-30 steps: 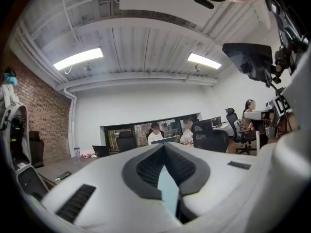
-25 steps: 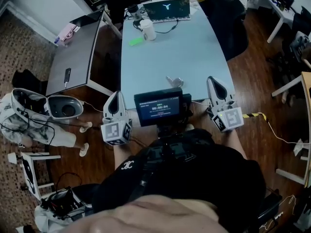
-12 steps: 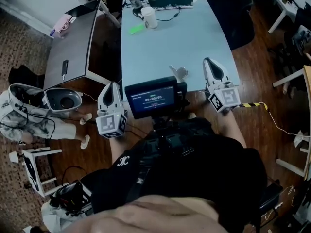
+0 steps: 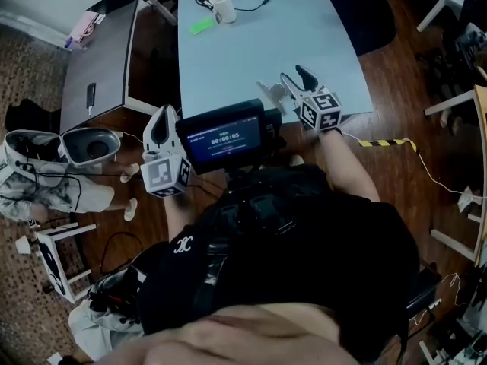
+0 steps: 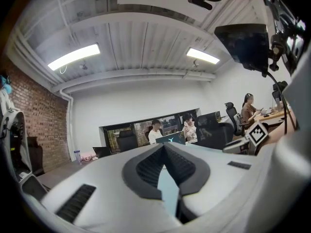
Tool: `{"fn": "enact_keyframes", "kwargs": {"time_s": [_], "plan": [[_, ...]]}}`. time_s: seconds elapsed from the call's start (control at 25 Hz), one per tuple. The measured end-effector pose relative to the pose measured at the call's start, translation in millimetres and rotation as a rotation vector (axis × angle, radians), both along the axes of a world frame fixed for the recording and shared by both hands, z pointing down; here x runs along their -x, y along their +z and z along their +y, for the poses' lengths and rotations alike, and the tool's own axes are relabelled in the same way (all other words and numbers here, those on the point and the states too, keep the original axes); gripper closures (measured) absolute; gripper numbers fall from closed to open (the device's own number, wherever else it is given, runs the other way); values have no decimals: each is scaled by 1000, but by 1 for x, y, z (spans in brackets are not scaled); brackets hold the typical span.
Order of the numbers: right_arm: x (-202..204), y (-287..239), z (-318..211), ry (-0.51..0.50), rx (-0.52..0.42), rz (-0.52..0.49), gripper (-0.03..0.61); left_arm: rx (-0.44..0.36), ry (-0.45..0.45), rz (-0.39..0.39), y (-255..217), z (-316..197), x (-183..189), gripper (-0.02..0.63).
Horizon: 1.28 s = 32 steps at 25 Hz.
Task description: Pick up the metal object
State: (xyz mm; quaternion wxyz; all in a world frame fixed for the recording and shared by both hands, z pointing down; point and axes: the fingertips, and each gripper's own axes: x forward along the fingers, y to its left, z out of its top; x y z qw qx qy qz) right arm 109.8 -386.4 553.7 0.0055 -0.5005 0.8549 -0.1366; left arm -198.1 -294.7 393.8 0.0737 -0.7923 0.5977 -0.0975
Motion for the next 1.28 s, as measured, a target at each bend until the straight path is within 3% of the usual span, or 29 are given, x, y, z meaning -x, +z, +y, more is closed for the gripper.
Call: {"fn": "enact_keyframes", "kwargs": {"time_s": [0.2, 0.36, 0.52, 0.64, 0.72, 0.96, 1.28], "plan": [[30, 92, -9, -77, 197, 112, 322, 9, 21, -12, -1, -3, -10, 604], [59, 130, -20, -108, 298, 151, 322, 24, 4, -12, -5, -8, 10, 604], [59, 165, -25, -101, 389, 179, 322, 24, -13, -24, -5, -2, 11, 604], [55, 179, -27, -101, 409, 217, 331, 29, -20, -27, -3, 0, 5, 604], [54, 180, -31, -95, 404, 228, 371, 33, -21, -29, -3, -1, 4, 604], [47, 165, -44, -47, 345, 237, 373, 25, -25, -38, -8, 1, 1, 604], [54, 204, -25, -142, 520, 298, 376, 20, -39, -28, -10, 1, 4, 604]]}}
